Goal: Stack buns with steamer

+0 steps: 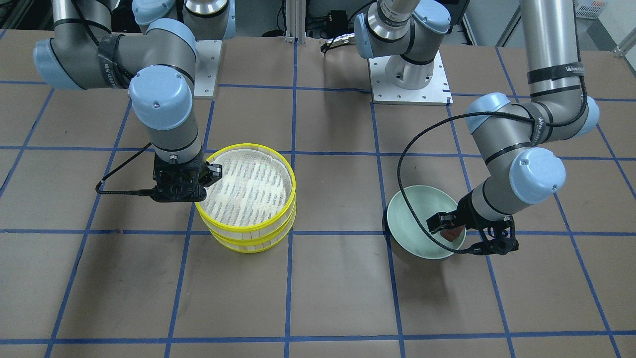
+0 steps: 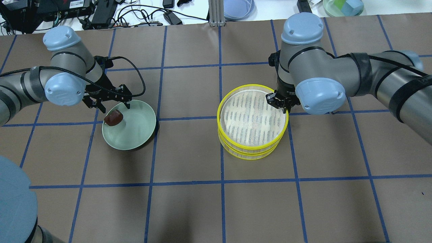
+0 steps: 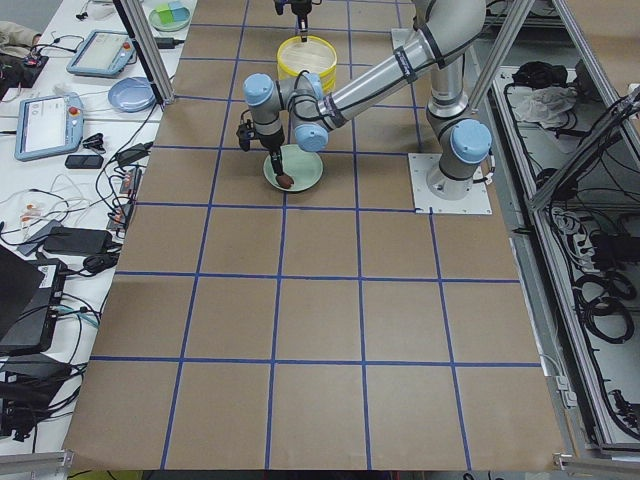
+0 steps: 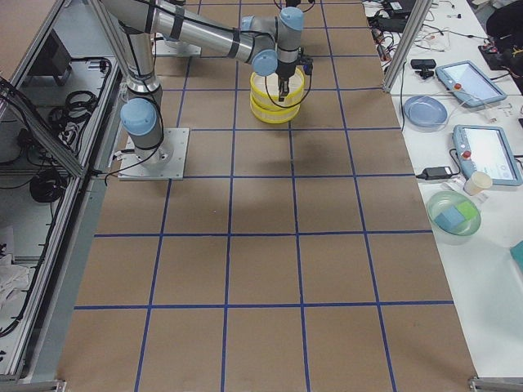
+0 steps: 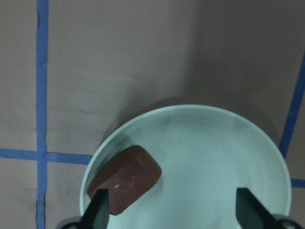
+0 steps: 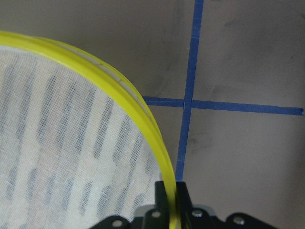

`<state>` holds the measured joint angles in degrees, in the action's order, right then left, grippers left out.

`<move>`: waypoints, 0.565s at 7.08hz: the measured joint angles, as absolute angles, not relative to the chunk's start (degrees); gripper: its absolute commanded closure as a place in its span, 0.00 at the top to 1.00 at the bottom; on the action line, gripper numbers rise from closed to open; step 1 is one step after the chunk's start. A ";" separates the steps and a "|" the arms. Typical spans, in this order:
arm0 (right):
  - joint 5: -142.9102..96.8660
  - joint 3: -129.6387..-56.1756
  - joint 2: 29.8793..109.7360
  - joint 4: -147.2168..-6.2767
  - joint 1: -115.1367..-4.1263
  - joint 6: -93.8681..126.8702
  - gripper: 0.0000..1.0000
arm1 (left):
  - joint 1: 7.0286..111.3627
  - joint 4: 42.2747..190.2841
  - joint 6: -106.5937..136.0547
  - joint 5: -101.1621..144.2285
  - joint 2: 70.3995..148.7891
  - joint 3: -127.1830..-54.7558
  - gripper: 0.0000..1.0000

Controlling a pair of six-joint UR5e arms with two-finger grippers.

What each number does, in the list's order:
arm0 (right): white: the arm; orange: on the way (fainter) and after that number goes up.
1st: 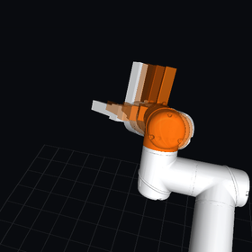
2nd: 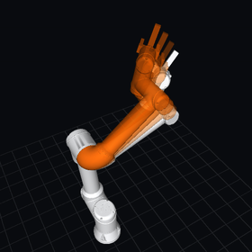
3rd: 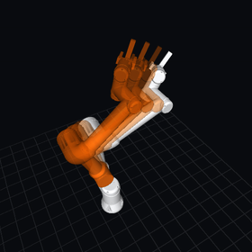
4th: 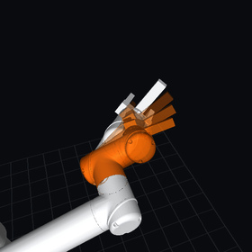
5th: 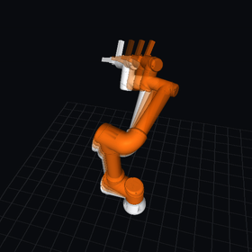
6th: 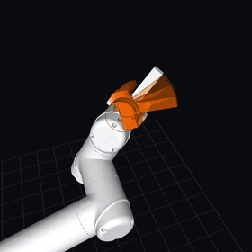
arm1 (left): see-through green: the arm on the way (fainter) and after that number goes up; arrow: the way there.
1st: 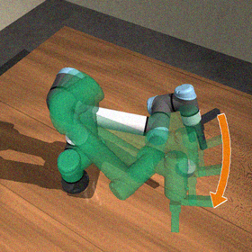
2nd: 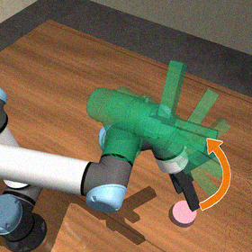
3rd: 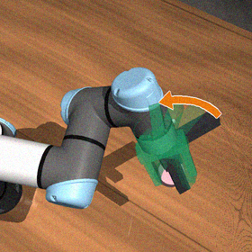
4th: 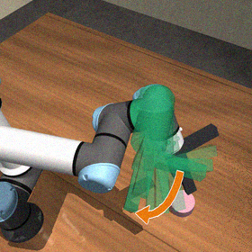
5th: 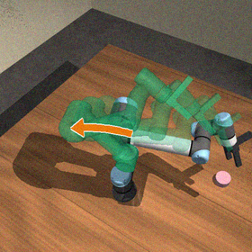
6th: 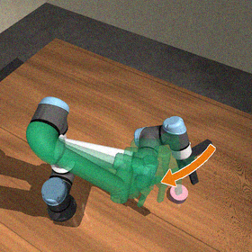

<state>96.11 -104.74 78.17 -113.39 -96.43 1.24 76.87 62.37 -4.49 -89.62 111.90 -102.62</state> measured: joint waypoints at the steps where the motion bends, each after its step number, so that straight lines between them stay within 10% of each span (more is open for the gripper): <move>1: 96.56 -104.76 77.83 -113.65 -96.47 1.27 0.00 | 76.66 62.25 -4.55 -89.57 112.83 -102.80 0.59; 2: 96.61 -104.76 77.25 -114.13 -96.49 1.34 0.01 | 76.59 62.14 -4.56 -89.48 113.52 -103.10 0.16; 4: 96.31 -104.77 76.57 -114.62 -96.62 1.52 0.04 | 76.55 60.22 -4.89 -89.66 114.23 -103.66 0.16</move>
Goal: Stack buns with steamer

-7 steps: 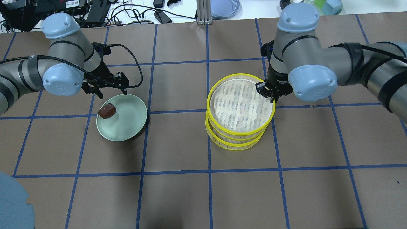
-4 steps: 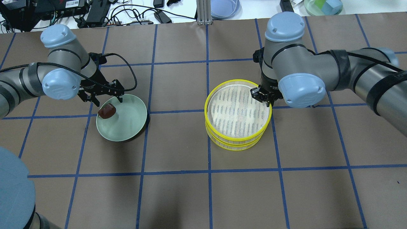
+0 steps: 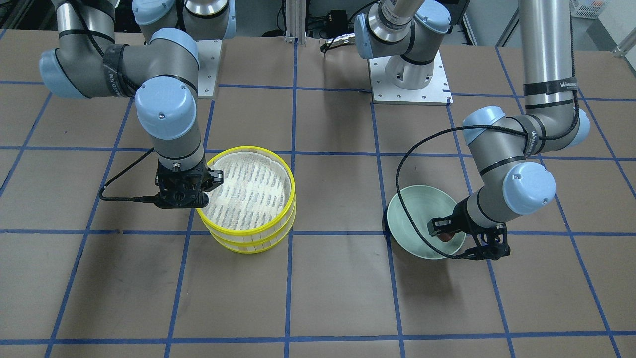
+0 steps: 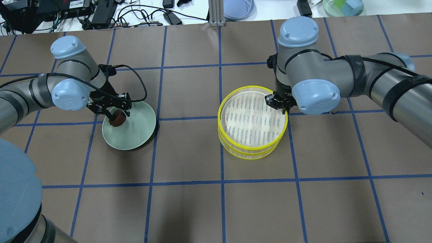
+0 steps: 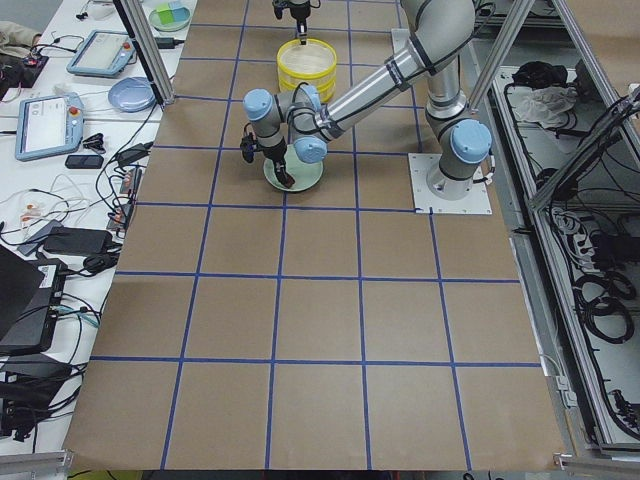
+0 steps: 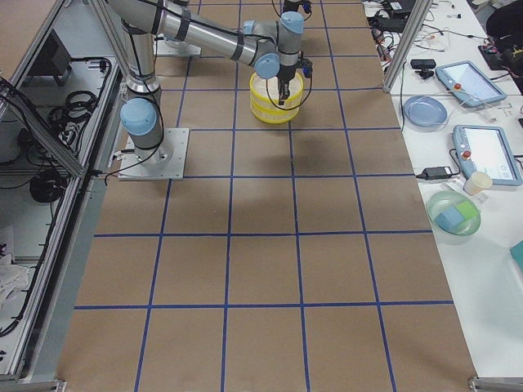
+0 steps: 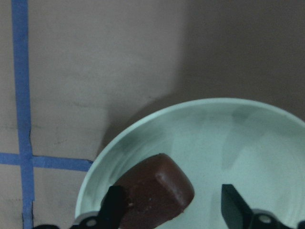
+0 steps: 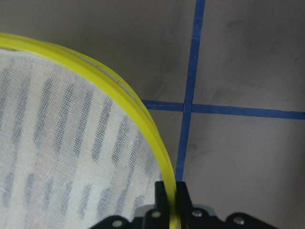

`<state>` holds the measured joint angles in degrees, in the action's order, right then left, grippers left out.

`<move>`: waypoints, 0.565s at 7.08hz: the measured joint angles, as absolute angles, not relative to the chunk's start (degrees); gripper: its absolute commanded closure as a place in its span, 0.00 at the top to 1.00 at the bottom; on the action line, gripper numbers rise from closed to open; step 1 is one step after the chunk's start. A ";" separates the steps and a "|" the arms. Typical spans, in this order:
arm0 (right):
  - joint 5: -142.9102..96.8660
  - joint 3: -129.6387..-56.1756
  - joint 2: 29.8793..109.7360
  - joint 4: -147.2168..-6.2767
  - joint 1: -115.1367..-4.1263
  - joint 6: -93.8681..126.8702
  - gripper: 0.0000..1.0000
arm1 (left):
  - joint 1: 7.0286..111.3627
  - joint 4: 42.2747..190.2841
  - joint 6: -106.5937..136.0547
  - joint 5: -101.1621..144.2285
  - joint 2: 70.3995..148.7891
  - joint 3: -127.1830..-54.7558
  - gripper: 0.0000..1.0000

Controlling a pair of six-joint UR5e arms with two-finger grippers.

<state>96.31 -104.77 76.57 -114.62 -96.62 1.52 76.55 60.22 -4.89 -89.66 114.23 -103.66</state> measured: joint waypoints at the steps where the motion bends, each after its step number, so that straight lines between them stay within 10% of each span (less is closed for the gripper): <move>1: 96.32 -104.77 76.48 -114.67 -96.65 1.56 0.46 | 76.55 59.59 -5.02 -89.71 114.38 -103.68 0.15; 2: 96.56 -104.77 76.42 -114.67 -96.67 1.53 0.99 | 76.55 59.21 -5.09 -89.71 114.49 -103.51 0.08; 4: 97.04 -104.51 76.46 -114.66 -96.68 1.58 1.00 | 76.71 58.61 -5.05 -89.48 113.88 -102.29 0.00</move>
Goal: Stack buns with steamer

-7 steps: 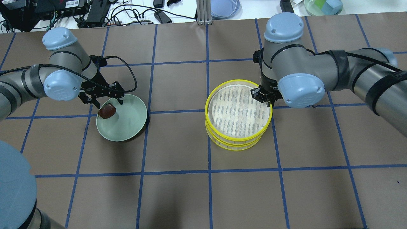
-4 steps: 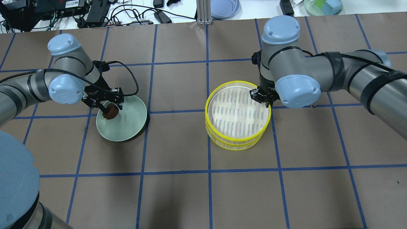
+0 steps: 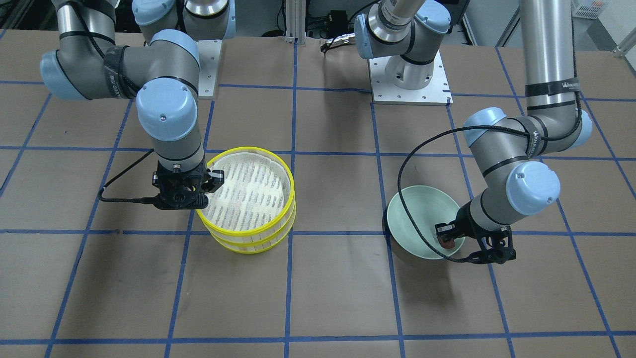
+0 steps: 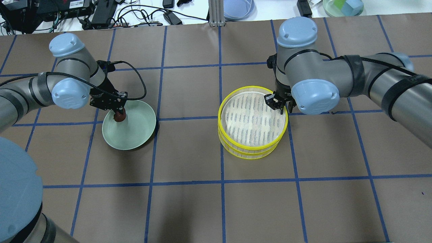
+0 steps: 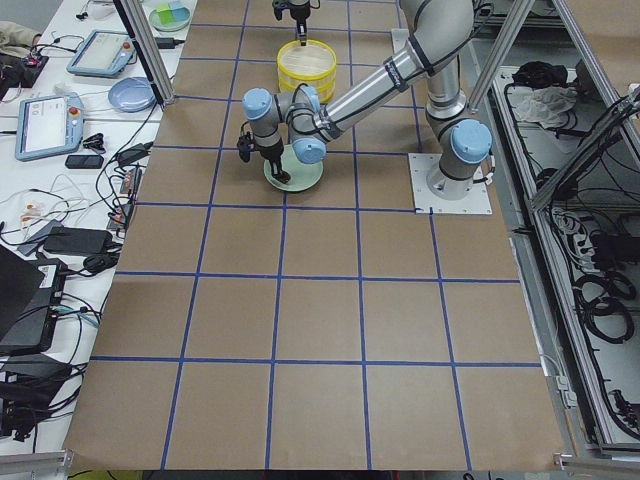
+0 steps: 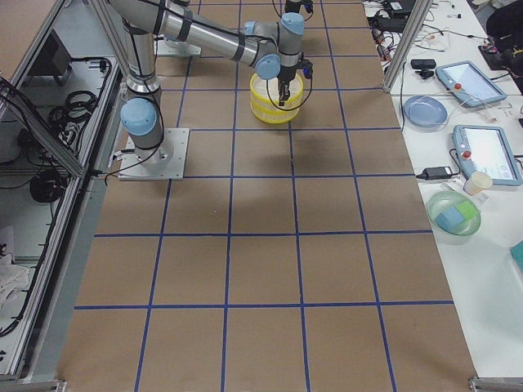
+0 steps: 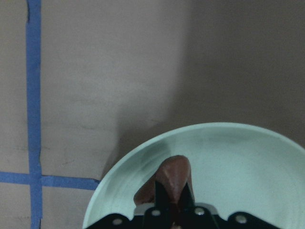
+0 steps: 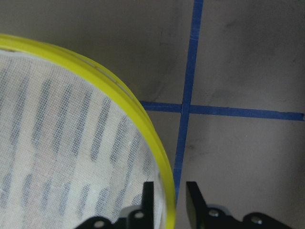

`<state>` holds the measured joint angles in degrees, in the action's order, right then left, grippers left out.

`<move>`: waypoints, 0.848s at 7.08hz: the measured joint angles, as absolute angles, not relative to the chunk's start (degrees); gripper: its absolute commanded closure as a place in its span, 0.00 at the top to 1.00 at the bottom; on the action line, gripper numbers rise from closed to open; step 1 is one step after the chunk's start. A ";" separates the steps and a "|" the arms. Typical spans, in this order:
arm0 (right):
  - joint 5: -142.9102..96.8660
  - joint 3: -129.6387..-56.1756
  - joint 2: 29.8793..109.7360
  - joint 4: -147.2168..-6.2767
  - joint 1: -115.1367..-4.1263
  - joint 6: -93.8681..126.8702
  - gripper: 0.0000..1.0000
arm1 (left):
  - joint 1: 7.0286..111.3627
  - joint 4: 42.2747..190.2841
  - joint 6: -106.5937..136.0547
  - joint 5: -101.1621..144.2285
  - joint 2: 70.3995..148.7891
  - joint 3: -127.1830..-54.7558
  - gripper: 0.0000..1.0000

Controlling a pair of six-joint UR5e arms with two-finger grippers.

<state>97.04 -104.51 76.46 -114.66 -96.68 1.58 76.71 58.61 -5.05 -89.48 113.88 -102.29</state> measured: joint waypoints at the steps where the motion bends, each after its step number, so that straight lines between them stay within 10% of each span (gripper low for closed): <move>1: 97.07 -103.93 76.77 -114.71 -96.68 2.09 1.00 | 77.21 58.71 -4.54 -89.34 113.00 -100.79 0.00; 6: 92.85 -89.69 83.95 -106.67 -96.68 4.67 1.00 | 87.82 65.87 7.25 -89.34 105.80 -95.11 0.00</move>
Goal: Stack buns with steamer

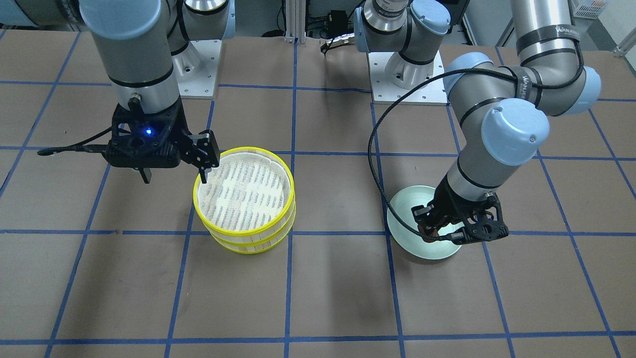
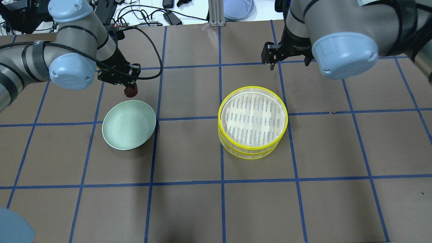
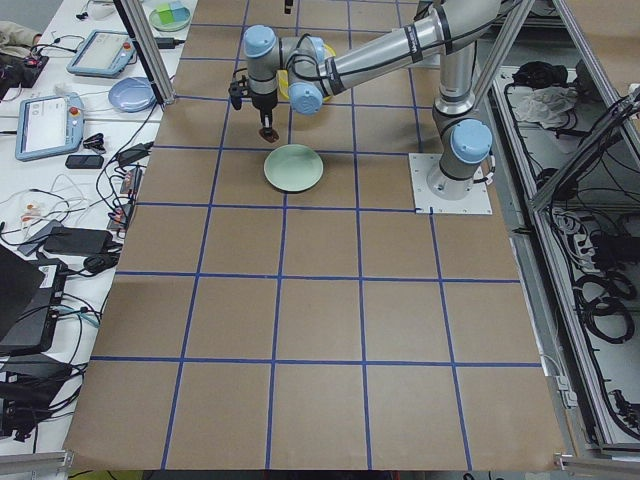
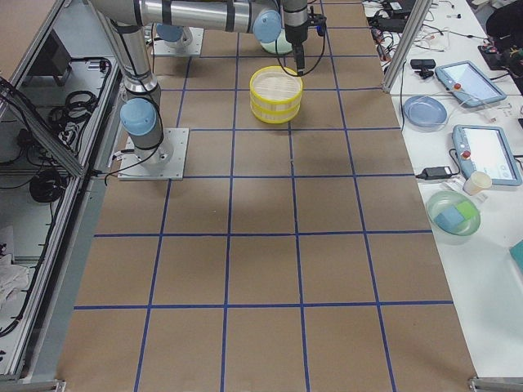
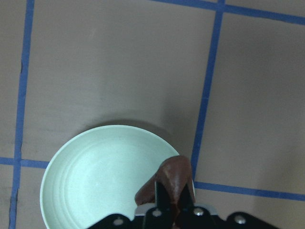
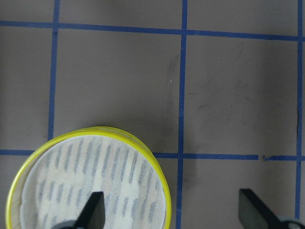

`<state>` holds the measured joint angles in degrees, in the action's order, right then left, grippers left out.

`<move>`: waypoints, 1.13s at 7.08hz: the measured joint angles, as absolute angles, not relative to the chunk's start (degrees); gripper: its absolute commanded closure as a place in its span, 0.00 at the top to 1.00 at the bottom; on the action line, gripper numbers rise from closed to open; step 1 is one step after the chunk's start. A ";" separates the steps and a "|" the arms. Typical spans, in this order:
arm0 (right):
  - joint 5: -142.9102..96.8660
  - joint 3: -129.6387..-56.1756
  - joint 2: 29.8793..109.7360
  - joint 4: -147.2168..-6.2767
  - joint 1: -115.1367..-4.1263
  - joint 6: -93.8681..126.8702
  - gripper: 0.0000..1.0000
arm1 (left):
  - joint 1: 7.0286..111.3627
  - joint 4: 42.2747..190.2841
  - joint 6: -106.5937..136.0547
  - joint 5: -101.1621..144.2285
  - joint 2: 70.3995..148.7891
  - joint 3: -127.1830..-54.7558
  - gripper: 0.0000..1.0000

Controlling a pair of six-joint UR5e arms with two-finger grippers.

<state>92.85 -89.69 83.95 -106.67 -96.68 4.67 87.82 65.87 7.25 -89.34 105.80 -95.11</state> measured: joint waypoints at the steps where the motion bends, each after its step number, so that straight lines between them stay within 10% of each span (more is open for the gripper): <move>1: 91.32 -86.31 85.50 -102.59 -96.64 6.09 1.00 | 92.31 67.99 13.08 -89.28 105.72 -92.68 0.00; 7: 91.03 -83.72 90.15 -91.38 -95.25 6.81 1.00 | 115.11 66.24 40.40 -85.98 109.72 -85.60 0.04; 8: 91.00 -83.81 90.62 -90.41 -93.97 6.68 1.00 | 116.40 64.37 41.50 -85.22 111.41 -85.76 0.42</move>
